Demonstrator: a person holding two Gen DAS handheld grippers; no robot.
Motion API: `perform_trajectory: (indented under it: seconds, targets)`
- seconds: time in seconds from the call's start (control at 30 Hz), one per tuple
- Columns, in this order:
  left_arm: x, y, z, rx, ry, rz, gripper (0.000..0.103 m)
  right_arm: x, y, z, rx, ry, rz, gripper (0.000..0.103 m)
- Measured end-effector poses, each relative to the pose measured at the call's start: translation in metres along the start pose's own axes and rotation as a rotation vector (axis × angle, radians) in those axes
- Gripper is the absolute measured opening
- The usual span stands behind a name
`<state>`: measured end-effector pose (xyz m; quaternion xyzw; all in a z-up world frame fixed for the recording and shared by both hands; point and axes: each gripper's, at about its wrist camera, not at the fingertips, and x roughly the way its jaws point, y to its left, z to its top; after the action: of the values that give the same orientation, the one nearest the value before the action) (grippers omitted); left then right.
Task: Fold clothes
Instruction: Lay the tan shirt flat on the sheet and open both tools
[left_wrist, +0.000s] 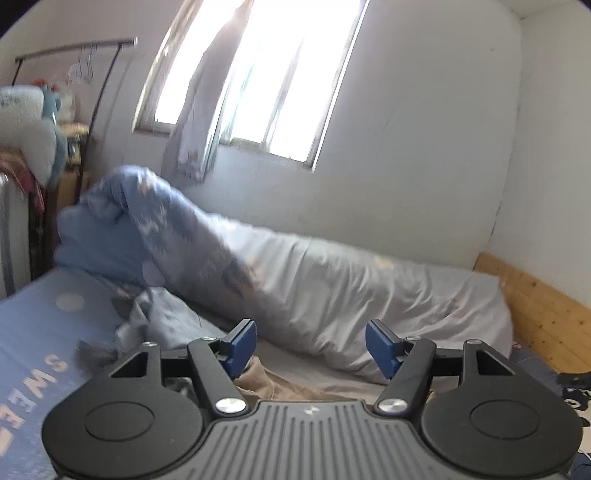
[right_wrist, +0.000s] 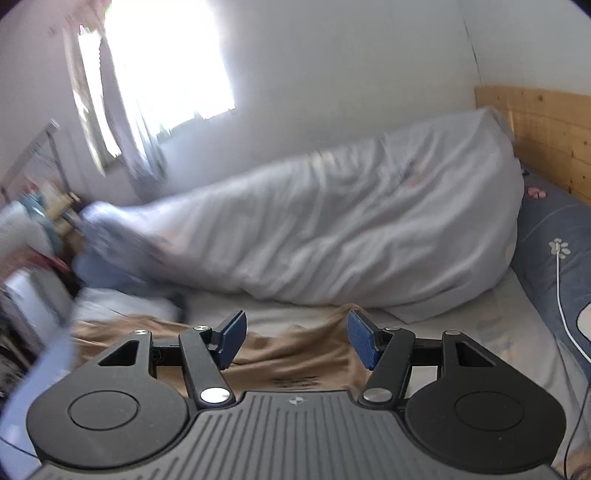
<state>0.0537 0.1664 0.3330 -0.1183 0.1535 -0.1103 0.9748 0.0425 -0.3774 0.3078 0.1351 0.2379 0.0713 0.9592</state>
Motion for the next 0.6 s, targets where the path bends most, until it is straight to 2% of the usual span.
perform_trajectory:
  seconds: [0.1, 0.17, 0.3, 0.47, 0.6]
  targets:
    - [-0.052, -0.009, 0.018, 0.013, -0.046, -0.012, 0.067, -0.069, 0.018, 0.003, -0.023, -0.073, 0.039, 0.063]
    - [-0.083, -0.016, 0.029, 0.020, -0.073, -0.035, 0.073, -0.108, 0.031, 0.006, -0.049, -0.116, 0.045, 0.063]
    - [-0.129, -0.036, 0.038, 0.034, -0.112, -0.085, 0.080, -0.166, 0.053, 0.005, -0.094, -0.184, 0.016, 0.064]
    - [-0.154, -0.066, 0.022, 0.095, -0.089, -0.118, 0.082, -0.216, 0.073, -0.010, -0.111, -0.231, -0.012, 0.064]
    - [-0.162, -0.074, -0.006, 0.046, -0.046, -0.159, 0.082, -0.241, 0.083, -0.032, -0.105, -0.250, 0.013, 0.064]
